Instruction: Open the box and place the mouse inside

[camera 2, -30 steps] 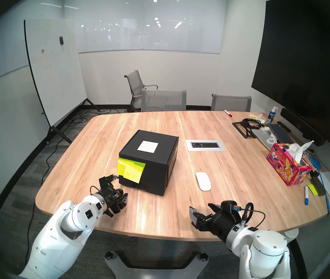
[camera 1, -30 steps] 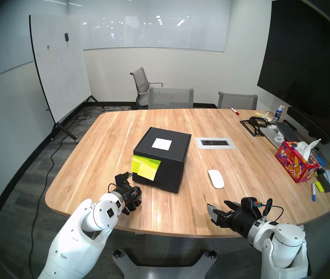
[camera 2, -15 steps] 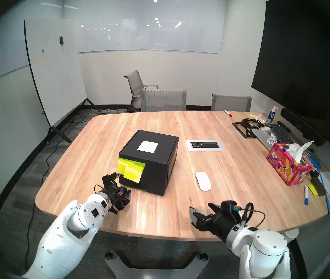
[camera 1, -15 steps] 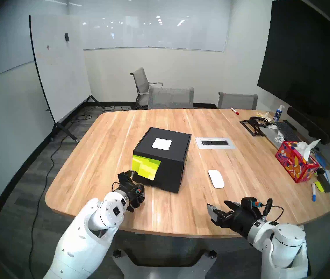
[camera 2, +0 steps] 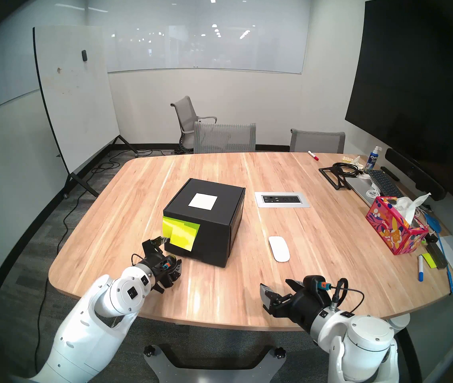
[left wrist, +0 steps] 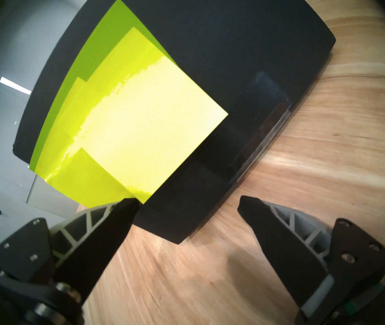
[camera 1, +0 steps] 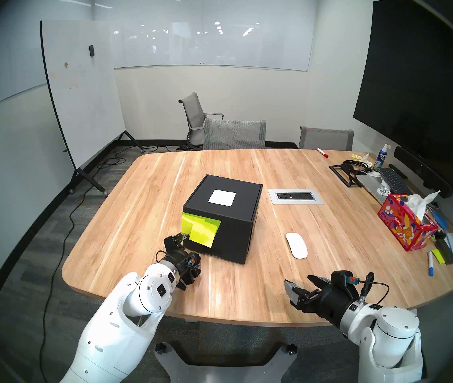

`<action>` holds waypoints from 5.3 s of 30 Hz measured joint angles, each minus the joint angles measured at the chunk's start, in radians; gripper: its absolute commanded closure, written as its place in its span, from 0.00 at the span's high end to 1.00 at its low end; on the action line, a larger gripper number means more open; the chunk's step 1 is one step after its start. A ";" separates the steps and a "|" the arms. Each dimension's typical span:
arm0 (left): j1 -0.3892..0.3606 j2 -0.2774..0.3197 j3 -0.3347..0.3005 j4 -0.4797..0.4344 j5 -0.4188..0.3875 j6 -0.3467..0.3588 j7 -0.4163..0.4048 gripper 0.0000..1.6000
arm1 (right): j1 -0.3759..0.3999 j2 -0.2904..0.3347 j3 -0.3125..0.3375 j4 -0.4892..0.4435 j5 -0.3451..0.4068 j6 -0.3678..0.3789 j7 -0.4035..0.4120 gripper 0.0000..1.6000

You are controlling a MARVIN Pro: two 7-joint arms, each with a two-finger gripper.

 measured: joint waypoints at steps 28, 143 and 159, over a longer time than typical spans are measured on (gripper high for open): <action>-0.063 0.077 0.033 -0.057 0.102 0.090 -0.207 1.00 | 0.001 -0.003 0.001 0.000 -0.003 0.000 0.004 1.00; -0.733 0.357 0.312 0.513 -0.914 0.707 -0.513 0.00 | 0.006 -0.013 0.006 0.001 -0.014 0.000 0.018 1.00; -0.846 0.402 0.486 0.601 -1.144 0.707 -0.514 0.00 | 0.006 -0.015 0.006 0.000 -0.018 0.000 0.020 1.00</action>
